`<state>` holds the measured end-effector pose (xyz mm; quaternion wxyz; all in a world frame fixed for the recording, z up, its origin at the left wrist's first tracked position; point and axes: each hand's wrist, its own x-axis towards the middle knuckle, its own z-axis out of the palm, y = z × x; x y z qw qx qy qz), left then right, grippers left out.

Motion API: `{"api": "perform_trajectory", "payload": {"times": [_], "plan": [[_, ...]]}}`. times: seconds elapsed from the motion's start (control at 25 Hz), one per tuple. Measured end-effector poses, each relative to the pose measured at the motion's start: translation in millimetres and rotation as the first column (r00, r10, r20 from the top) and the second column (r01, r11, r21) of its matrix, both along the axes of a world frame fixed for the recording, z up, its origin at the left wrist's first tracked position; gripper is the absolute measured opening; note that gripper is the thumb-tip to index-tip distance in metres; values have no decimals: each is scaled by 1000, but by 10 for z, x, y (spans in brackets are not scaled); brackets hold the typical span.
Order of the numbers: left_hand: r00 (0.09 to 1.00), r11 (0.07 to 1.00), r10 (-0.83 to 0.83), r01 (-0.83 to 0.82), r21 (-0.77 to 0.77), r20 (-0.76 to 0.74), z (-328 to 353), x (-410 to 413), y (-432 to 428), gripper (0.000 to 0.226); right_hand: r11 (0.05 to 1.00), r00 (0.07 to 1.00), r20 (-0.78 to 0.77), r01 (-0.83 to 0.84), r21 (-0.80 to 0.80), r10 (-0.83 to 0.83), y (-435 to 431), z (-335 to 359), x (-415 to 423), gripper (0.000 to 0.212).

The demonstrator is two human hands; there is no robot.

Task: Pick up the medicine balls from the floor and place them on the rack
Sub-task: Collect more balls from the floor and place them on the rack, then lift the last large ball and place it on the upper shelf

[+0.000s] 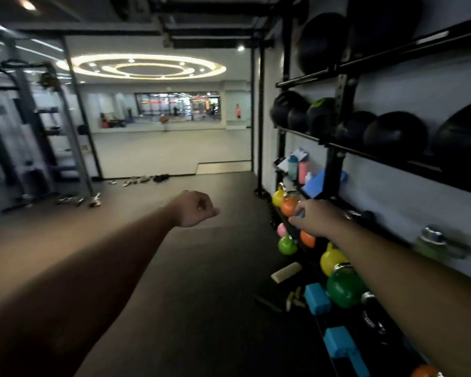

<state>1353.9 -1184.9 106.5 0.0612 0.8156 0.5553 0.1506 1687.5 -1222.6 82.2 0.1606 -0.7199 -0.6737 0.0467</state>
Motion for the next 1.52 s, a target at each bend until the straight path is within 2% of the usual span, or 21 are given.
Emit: {"api": "perform_trajectory", "payload": {"times": [0.2, 0.32, 0.48, 0.6, 0.72, 0.92, 1.16, 1.32, 1.52], "plan": [[966, 965, 258, -258, -36, 0, -335, -1864, -711, 37, 971, 971, -61, -233, -53, 229, -16, -214, -1474, 20], [922, 921, 388, -387, -37, 17, -405, -2913, -1143, 34, 952, 953, -42, -303, -49, 301, -10, -254, -2371, 28], [856, 852, 516, -517, -81, -32, -531, -4248, -1679, 40, 926, 928, -17, -371, -71, 371, -4, -357, -3760, 25], [797, 787, 598, -604, -124, -88, -572, -5297, -2127, 45, 866, 874, -20, -484, -125, 486, -131, -504, -5120, 33], [733, 723, 674, -680, -124, -94, -523, -6187, -2552, 48, 803, 809, -41, -587, -109, 586, -334, -586, -6419, 37], [667, 645, 735, -743, -179, -117, -502, -7241, -3157, 53, 689, 697, -38, -715, -116, 716, -710, -557, -7980, 39], [560, 544, 826, -823, -163, -69, -646, -8318, -3553, 46, 569, 573, -11, -816, -100, 819, -826, -462, -9373, 38], [509, 484, 856, -851, -206, -88, -897, -8908, -3403, 47, 504, 511, -17, -853, -138, 860, -646, -693, -10170, 40], [486, 454, 867, -860, -231, -106, -1176, -9707, -2872, 50, 481, 495, -60, -862, -158, 867, -68, -1049, -11202, 40]]}}
